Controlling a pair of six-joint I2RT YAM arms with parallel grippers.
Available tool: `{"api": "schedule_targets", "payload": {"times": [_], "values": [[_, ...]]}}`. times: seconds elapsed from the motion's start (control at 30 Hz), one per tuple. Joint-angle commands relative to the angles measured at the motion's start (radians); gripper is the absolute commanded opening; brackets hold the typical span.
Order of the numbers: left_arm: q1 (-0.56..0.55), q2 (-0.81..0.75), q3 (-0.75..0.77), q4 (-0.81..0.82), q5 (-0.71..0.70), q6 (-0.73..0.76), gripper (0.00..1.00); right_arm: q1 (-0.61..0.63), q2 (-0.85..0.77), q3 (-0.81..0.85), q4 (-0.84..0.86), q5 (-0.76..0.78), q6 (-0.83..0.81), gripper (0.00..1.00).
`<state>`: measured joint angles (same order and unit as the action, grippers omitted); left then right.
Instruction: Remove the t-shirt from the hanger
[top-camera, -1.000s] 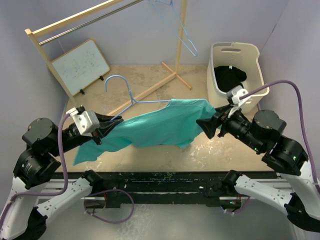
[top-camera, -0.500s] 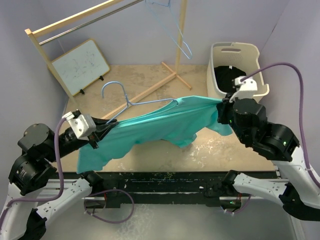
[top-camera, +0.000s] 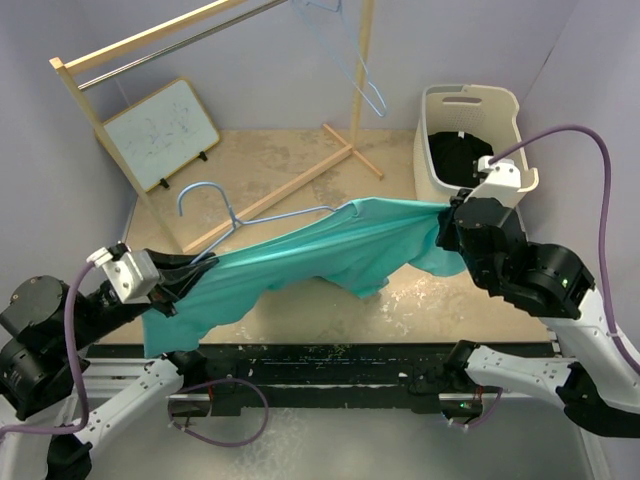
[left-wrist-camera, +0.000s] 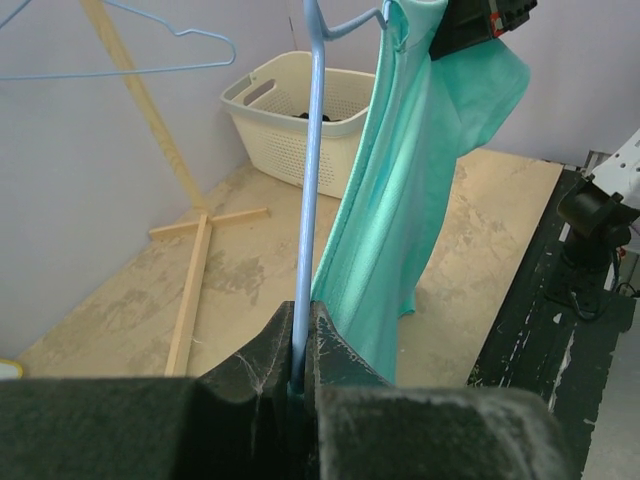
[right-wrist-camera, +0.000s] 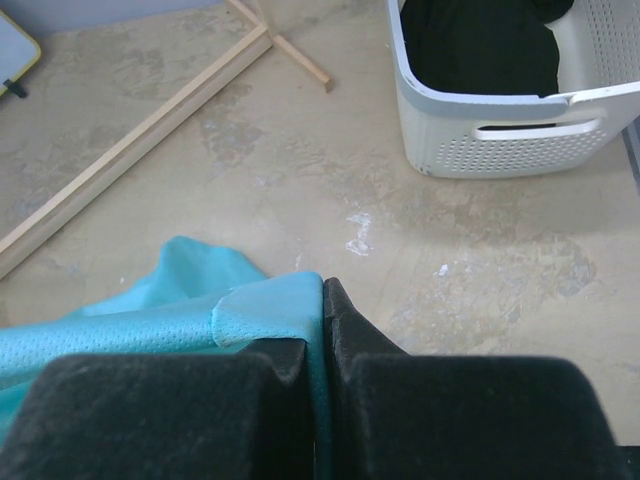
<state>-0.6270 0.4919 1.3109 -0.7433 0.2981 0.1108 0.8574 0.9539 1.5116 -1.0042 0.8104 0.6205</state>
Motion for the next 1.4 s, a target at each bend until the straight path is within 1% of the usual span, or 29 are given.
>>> {"api": "schedule_targets", "payload": {"times": [0.0,0.13,0.3,0.4,0.53,0.6,0.67,0.73,0.77,0.8,0.9,1.0,1.03,1.13,1.17,1.2,1.23,1.3,1.33,1.37], "values": [[-0.004,-0.067,0.132,0.058,-0.109,-0.03,0.0,-0.061,-0.038,0.002,-0.152,0.265,-0.022,0.0],[-0.022,-0.092,0.16,0.046,-0.133,-0.048,0.0,-0.067,-0.037,-0.008,-0.167,0.26,-0.013,0.0],[-0.072,-0.125,0.178,0.038,-0.177,-0.075,0.0,-0.095,-0.029,-0.054,-0.142,0.223,-0.028,0.0],[-0.112,-0.144,0.18,0.042,-0.203,-0.088,0.0,-0.156,-0.039,-0.088,-0.056,0.162,-0.111,0.0],[-0.133,-0.136,0.173,0.025,-0.215,-0.096,0.0,-0.212,-0.043,-0.124,0.06,-0.005,-0.22,0.0],[-0.135,-0.138,0.165,0.031,-0.221,-0.098,0.0,-0.22,-0.033,-0.129,0.081,-0.064,-0.245,0.0],[-0.137,-0.145,0.164,0.033,-0.233,-0.097,0.0,-0.242,-0.013,-0.132,0.083,-0.085,-0.255,0.0],[-0.143,-0.153,0.166,0.034,-0.246,-0.096,0.0,-0.299,0.002,-0.142,0.093,-0.126,-0.292,0.0],[-0.148,-0.155,0.165,0.033,-0.253,-0.096,0.0,-0.339,0.0,-0.154,0.123,-0.172,-0.318,0.0],[-0.151,-0.152,0.167,0.027,-0.256,-0.098,0.0,-0.353,-0.004,-0.161,0.151,-0.222,-0.337,0.0],[-0.153,-0.104,0.167,0.002,-0.218,-0.109,0.0,-0.356,-0.002,-0.146,0.204,-0.446,-0.397,0.0],[-0.152,-0.008,0.123,0.011,-0.085,-0.126,0.0,-0.356,-0.025,-0.131,0.301,-0.746,-0.489,0.0],[-0.152,0.012,0.104,0.017,-0.041,-0.127,0.0,-0.356,-0.031,-0.123,0.31,-0.841,-0.495,0.0],[-0.152,0.108,0.057,0.034,0.085,-0.117,0.0,-0.356,-0.042,-0.094,0.328,-1.053,-0.52,0.03],[-0.152,0.126,0.048,0.044,0.115,-0.113,0.0,-0.356,-0.044,-0.088,0.328,-1.097,-0.525,0.07],[-0.152,0.136,0.039,0.059,0.134,-0.111,0.0,-0.356,-0.05,-0.086,0.325,-1.131,-0.527,0.13],[-0.152,0.14,0.034,0.074,0.145,-0.109,0.0,-0.356,-0.055,-0.085,0.319,-1.157,-0.529,0.23],[-0.152,0.134,0.037,0.094,0.144,-0.104,0.0,-0.357,-0.069,-0.092,0.305,-1.157,-0.532,0.61],[-0.152,0.129,0.043,0.098,0.138,-0.098,0.0,-0.356,-0.076,-0.097,0.296,-1.142,-0.532,0.76],[-0.152,0.126,0.053,0.097,0.135,-0.095,0.0,-0.356,-0.084,-0.102,0.289,-1.128,-0.532,0.86]]}}
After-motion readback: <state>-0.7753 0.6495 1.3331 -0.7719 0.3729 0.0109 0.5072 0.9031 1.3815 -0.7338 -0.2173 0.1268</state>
